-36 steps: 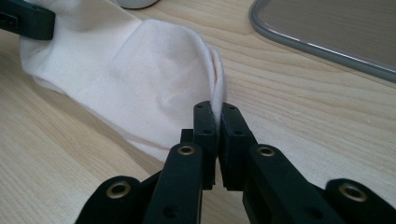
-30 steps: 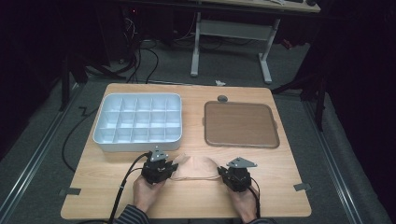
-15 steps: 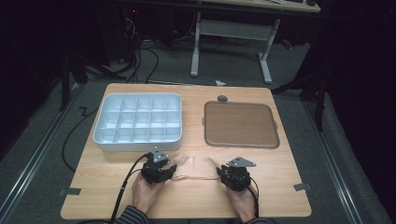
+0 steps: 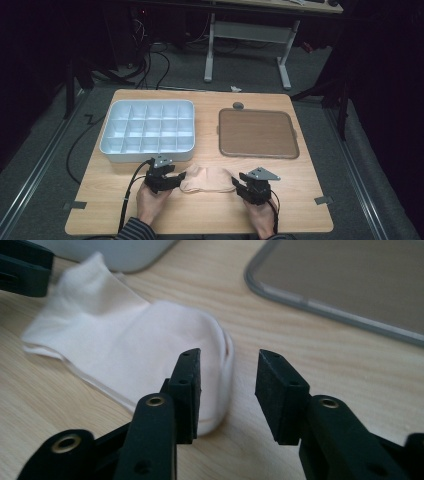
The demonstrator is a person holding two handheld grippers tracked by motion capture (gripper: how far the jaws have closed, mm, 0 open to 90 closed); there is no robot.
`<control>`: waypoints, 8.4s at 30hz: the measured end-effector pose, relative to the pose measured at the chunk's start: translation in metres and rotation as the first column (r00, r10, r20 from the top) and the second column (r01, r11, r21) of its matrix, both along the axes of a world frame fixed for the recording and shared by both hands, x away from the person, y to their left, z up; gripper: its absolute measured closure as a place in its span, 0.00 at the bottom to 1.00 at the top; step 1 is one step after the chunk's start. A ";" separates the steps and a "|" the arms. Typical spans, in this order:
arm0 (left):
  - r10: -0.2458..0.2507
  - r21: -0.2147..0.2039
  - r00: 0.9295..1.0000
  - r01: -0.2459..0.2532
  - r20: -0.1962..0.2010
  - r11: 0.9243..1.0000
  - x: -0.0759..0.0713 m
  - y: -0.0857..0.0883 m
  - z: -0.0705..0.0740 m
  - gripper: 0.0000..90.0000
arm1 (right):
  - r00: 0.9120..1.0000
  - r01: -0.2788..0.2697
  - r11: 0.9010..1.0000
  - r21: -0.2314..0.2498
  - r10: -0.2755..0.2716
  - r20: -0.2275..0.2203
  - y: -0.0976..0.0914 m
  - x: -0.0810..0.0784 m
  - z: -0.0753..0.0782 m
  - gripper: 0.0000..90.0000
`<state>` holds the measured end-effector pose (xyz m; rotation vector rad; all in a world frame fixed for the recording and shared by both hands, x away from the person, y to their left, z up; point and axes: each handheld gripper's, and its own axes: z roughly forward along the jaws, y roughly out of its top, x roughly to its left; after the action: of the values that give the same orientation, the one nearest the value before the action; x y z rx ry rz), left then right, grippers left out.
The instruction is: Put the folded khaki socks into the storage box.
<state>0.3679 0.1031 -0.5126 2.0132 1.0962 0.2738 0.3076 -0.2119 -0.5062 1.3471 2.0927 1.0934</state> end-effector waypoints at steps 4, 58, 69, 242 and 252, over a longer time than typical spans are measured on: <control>-0.003 -0.003 1.000 0.003 -0.016 1.000 0.005 -0.001 -0.002 0.52 | 0.998 -0.059 0.998 0.023 0.059 0.029 0.012 -0.002 0.010 0.81; -0.131 -0.105 0.989 0.124 -0.069 0.987 0.004 -0.003 0.004 0.90 | 0.972 -0.229 0.972 -0.052 0.225 -0.069 0.086 0.012 -0.026 0.92; -0.186 -0.116 0.982 0.181 -0.026 0.977 0.003 -0.008 0.024 0.90 | 0.969 -0.237 0.970 -0.051 0.233 -0.080 0.087 0.014 -0.025 0.93; -0.243 -0.084 0.970 0.243 0.010 0.966 -0.004 -0.044 0.021 0.60 | 0.985 -0.133 0.991 0.013 0.133 -0.110 0.038 0.027 -0.026 0.90; -0.142 -0.047 0.988 0.140 -0.054 0.989 -0.001 -0.019 0.002 0.62 | 0.982 -0.142 0.990 0.019 0.143 -0.125 0.038 0.028 -0.025 0.92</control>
<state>0.3673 0.0840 -0.5109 2.0592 0.9801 0.1189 0.3360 -0.1744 -0.5310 1.3196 2.3087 1.1031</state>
